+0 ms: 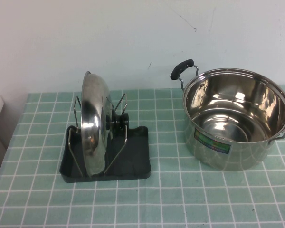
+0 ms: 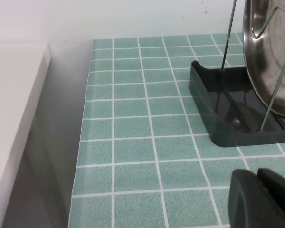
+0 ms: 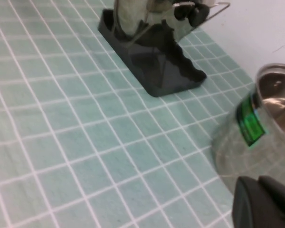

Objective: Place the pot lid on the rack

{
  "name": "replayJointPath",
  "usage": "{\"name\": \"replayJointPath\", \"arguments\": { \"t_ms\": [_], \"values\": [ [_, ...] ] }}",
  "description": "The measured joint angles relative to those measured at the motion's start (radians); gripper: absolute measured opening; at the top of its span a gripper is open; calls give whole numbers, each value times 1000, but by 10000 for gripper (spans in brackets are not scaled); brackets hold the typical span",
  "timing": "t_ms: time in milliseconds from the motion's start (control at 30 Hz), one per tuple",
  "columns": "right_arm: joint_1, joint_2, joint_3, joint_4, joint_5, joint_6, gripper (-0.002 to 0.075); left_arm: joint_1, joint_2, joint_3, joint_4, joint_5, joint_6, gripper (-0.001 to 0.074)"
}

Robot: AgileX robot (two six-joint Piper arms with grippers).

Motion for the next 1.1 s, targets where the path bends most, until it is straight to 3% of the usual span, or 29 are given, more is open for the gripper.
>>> {"name": "replayJointPath", "arguments": {
  "t_ms": [167,467,633,767,1100],
  "values": [
    [-96,-48,61,-15,-59,-30,-1,0,0,0,0,0,0,-2],
    [-504,-195,277,7,-237,-41,-1,0,-1,0,0,0,-2,-2],
    [-672,-198,337,40,-250,-41,-1,0,-2,0,1,0,-2,-2],
    [-724,-198,339,43,-225,-41,-1,0,-2,0,1,0,0,-2],
    [-725,-198,337,46,-218,8,-1,0,-2,0,1,0,0,-2]
  ]
}}
